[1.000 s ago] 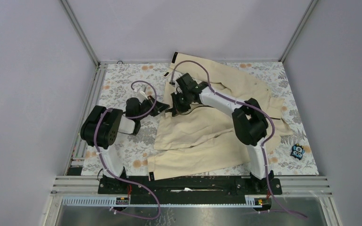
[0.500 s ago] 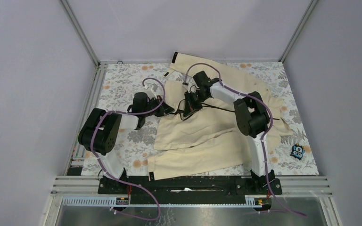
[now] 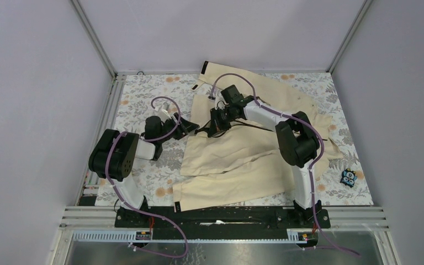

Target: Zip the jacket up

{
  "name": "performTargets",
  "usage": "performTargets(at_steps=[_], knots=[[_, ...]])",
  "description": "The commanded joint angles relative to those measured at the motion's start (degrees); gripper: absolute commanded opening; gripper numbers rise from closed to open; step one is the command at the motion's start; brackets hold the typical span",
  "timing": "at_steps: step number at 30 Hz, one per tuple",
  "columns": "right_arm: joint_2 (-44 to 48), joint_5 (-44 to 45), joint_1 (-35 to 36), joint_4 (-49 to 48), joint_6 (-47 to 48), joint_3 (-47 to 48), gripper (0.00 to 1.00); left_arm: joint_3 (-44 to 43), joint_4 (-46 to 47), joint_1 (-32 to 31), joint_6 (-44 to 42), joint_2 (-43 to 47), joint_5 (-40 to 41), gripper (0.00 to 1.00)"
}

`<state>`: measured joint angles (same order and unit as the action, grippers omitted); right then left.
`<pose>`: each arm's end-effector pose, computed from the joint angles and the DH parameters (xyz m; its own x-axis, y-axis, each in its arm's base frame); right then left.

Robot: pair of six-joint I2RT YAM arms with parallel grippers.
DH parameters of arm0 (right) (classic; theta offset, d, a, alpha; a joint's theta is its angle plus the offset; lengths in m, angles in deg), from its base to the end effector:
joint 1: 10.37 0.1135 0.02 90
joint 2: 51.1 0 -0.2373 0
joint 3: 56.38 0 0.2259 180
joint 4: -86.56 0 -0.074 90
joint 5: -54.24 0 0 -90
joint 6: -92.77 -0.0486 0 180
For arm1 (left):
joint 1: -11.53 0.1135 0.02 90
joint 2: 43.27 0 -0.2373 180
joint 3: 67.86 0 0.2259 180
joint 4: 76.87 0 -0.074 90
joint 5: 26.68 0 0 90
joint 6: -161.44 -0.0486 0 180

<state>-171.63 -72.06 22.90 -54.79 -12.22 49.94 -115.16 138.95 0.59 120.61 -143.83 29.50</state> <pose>0.3419 0.2588 0.1722 -0.8355 -0.2989 -0.4612 -0.5434 0.5746 0.6120 0.2970 -0.0850 0.1315 -0.7062 -0.5038 -0.4975 0.2213 0.5105 -0.8309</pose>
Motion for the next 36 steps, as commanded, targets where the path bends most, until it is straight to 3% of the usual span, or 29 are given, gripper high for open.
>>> performTargets(at_steps=[1, 5, 8, 16, 22, 24, 31, 36], knots=[[2.9, 2.0, 0.7, -2.0, -1.2, -0.5, 0.00, 2.4, 15.2, 0.1, 10.1, -0.6, -0.7, 0.56], [2.7, 3.4, 1.5, -2.1, -1.6, -0.2, 0.00, 3.6, 25.2, -0.2, 16.6, -5.0, -1.8, 0.54], [2.5, 3.7, 1.7, -2.4, -2.2, 0.0, 0.00, 4.0, 29.0, -0.9, 18.0, -7.5, -1.7, 0.42], [2.5, 4.7, 2.7, -2.4, -2.6, 1.1, 0.00, 4.7, 29.7, -1.3, 17.3, -7.9, 1.0, 0.30], [2.0, 5.0, 3.1, -2.3, -3.5, 1.6, 0.00, 4.4, 27.5, -1.2, 14.9, -8.0, 2.0, 0.12], [1.5, 5.4, 3.1, -1.8, -3.2, 2.4, 0.00, 3.4, 22.9, -1.1, 11.6, -6.9, 2.4, 0.01], [-7.0, 8.9, 2.5, 7.1, 2.7, 14.7, 0.00, -7.1, -13.6, -1.1, -11.9, 0.4, 10.9, 0.00], [-18.7, 4.2, 0.3, 15.7, 5.7, 29.5, 0.00, -12.6, -25.6, -1.9, -17.6, 0.0, 18.0, 0.00]])
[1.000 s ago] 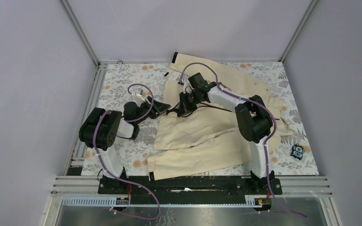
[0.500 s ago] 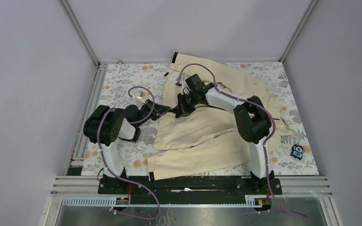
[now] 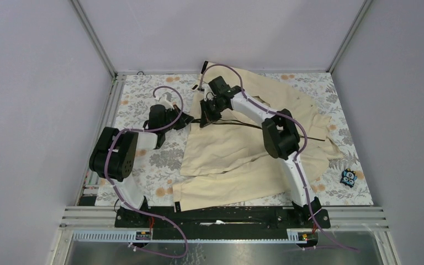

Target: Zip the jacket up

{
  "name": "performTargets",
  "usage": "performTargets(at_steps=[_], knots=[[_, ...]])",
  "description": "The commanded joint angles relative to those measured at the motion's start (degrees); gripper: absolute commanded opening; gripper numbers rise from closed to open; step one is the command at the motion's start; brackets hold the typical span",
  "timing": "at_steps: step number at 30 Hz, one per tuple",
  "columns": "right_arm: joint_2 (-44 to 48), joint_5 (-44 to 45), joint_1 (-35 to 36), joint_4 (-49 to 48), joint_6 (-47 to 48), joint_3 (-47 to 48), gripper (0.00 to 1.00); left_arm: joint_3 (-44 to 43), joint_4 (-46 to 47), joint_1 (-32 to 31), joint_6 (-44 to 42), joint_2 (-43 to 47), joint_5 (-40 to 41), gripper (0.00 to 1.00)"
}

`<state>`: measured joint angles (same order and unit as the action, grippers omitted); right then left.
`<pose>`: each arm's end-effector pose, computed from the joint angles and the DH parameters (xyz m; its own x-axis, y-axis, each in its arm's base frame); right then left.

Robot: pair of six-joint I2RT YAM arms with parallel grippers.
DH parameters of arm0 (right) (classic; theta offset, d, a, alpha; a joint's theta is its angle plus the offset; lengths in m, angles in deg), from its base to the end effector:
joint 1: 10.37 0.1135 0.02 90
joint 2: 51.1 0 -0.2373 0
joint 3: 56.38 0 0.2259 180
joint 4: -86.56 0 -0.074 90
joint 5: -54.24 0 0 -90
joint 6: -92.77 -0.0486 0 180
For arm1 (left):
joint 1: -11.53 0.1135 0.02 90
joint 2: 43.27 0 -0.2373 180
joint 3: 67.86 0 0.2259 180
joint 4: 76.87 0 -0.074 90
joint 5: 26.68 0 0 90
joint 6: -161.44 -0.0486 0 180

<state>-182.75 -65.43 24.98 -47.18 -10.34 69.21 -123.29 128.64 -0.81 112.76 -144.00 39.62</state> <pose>0.3722 0.2935 0.1750 -0.7987 -0.3249 -0.5065 -0.5835 0.6236 0.5202 0.3227 -0.0906 0.1460 -0.6216 -0.4829 -0.6168 0.2061 0.6589 -0.7235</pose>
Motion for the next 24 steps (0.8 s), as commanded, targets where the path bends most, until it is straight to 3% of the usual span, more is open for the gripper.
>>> performTargets(at_steps=[1, 4, 10, 13, 16, 19, 24], knots=[[-9.9, -3.1, -2.4, 10.4, 4.1, 13.3, 0.00, -6.2, -17.1, -0.5, -10.7, -1.2, 7.8, 0.00], [-14.5, -4.4, -5.7, 14.5, 4.0, 17.8, 0.00, -10.3, -22.6, -1.1, -13.1, -3.5, 10.1, 0.00], [-8.8, -5.0, -10.7, 5.5, 1.8, 7.5, 0.00, -11.9, -25.0, -1.4, -15.0, -3.4, 15.5, 0.00], [-7.2, -9.6, -9.6, 3.3, 2.2, 5.0, 0.00, -10.7, -21.3, -1.4, -15.8, -3.0, 11.1, 0.00], [-3.3, -14.7, -8.3, -7.4, -1.1, -2.6, 0.00, -8.9, -16.8, -0.2, -12.4, -2.8, 3.0, 0.00], [-0.7, -16.1, -7.2, -12.2, -3.4, -7.4, 0.00, -5.8, -7.6, 2.3, -4.4, -2.8, -4.4, 0.15], [1.7, -15.2, -6.4, -15.4, -4.8, -11.3, 0.00, -2.3, 0.5, 3.2, 3.0, -2.9, -6.1, 0.37]])
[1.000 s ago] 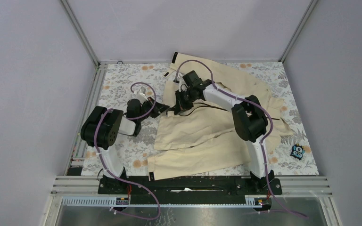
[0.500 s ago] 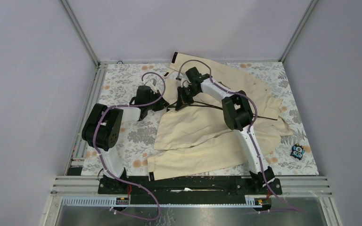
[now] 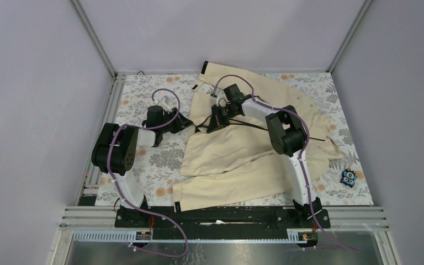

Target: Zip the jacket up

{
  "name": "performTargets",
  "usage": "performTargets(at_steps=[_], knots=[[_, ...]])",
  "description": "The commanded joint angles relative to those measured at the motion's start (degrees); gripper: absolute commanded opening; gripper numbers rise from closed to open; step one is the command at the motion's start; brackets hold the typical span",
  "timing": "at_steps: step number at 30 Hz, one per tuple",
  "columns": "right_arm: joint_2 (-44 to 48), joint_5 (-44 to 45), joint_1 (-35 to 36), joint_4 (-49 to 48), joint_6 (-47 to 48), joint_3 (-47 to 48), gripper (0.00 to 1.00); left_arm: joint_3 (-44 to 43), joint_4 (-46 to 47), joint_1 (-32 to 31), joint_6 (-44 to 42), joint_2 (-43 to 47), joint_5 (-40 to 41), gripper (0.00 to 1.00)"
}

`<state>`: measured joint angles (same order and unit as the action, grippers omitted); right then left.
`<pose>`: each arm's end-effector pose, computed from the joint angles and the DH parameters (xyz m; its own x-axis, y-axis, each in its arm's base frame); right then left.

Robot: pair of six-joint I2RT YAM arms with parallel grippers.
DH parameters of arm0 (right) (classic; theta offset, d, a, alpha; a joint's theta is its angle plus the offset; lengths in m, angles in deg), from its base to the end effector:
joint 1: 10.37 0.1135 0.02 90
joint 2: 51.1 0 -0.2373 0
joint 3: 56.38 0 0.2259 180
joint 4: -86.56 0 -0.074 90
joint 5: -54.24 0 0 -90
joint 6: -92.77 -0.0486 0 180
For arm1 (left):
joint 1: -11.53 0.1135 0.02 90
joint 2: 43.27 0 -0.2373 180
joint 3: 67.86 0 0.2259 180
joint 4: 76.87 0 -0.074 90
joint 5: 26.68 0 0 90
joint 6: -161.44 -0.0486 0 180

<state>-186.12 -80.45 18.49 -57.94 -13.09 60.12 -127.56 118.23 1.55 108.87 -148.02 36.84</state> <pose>0.3915 0.2548 0.1216 -0.8744 -0.2601 -0.4096 -0.4845 0.5138 0.7080 0.3329 -0.0806 0.1244 -0.7160 -0.4264 -0.5528 0.1265 0.6995 -0.7034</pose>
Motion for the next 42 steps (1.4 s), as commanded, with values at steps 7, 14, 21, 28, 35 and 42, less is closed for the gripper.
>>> performTargets(at_steps=[7, 14, 21, 28, 35, 42], knots=[[6.1, 1.3, 1.3, -5.2, -2.6, -3.0, 0.00, 9.3, 30.0, 0.8, 22.1, -2.3, -4.6, 0.52], [6.6, 2.6, 3.1, -5.9, -3.6, -2.4, 0.00, 15.0, 44.4, 0.0, 37.8, -8.3, 0.2, 0.64], [7.0, 4.8, 3.8, -5.9, -4.4, -3.0, 0.00, 14.3, 48.0, -2.0, 38.5, -11.3, 4.1, 0.45], [7.1, 5.1, 4.6, -6.6, -5.1, -3.4, 0.00, 15.1, 52.4, -2.2, 36.9, -12.3, 7.4, 0.36], [7.7, 5.7, 4.8, -8.3, -6.6, -4.6, 0.00, 14.3, 61.0, -3.1, 38.9, -16.7, 9.1, 0.53], [8.9, 6.5, 4.9, -12.1, -9.9, -7.7, 0.00, 14.7, 61.4, -5.9, 36.9, -16.6, 15.0, 0.39]])
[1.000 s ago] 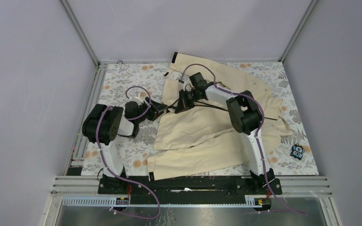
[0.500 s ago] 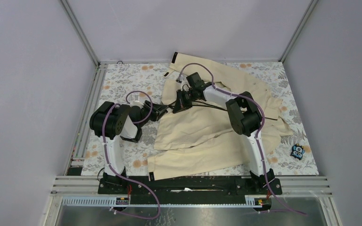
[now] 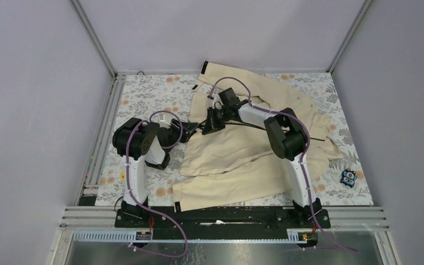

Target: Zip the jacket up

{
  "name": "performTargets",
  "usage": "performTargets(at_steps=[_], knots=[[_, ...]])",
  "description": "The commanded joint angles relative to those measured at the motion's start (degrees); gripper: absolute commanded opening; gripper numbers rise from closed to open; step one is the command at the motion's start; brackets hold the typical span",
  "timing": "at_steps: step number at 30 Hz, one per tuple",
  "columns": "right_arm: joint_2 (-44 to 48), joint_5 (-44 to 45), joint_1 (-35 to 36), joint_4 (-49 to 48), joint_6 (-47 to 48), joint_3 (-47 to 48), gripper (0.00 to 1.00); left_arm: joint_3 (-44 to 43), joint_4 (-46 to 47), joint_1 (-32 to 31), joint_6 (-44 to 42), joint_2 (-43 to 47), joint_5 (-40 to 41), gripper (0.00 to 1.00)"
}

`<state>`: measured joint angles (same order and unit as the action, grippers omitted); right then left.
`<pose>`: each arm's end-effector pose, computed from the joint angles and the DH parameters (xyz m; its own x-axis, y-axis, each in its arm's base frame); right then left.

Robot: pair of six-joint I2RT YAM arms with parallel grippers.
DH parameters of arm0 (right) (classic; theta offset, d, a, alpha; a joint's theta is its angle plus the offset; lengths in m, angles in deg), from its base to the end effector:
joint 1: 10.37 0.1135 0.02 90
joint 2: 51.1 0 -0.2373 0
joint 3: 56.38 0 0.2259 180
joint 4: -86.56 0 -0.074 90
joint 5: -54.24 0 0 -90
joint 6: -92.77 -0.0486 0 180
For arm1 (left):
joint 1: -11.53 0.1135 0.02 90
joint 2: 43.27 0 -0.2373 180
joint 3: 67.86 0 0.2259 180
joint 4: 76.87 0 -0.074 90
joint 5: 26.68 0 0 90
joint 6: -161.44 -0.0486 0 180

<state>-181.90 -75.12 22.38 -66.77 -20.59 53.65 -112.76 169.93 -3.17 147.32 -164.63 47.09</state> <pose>0.3717 0.2757 0.1308 -0.8776 -0.2000 -0.4357 -0.4695 0.5419 0.6970 0.3016 -0.0932 0.0763 -0.5343 -0.8225 -0.1950 -0.0330 0.2508 -0.9675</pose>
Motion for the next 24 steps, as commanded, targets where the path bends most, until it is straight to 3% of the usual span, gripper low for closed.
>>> performTargets(at_steps=[1, 4, 7, 12, 15, 19, 24], knots=[[4.7, 1.0, 1.0, -3.6, -2.7, -1.5, 0.00, -0.1, 9.7, -1.3, -2.0, 0.4, 5.6, 0.40], [4.6, 0.9, 1.1, -3.8, -2.9, -2.0, 0.00, -0.3, 9.7, -1.6, -2.8, 1.2, 6.9, 0.49], [4.8, 1.0, 1.4, -4.9, -3.4, -2.7, 0.00, -0.7, 9.8, -1.6, -2.7, 1.3, 8.7, 0.48], [5.0, 1.4, 1.5, -5.4, -4.0, -3.3, 0.00, -2.2, 9.8, -2.1, -2.6, 1.2, 9.5, 0.26], [5.2, 1.7, 1.5, -5.1, -3.9, -3.1, 0.00, -0.4, 9.9, -2.2, -3.2, 2.0, 10.7, 0.24], [5.2, 2.4, 1.5, -2.7, -2.8, -1.5, 0.00, 1.3, 9.9, -1.9, -4.6, 3.9, 9.5, 0.43], [6.0, 3.0, 1.6, -2.6, -4.0, -1.0, 0.00, 2.9, 10.1, -1.2, -4.5, 5.5, 5.2, 0.50]])
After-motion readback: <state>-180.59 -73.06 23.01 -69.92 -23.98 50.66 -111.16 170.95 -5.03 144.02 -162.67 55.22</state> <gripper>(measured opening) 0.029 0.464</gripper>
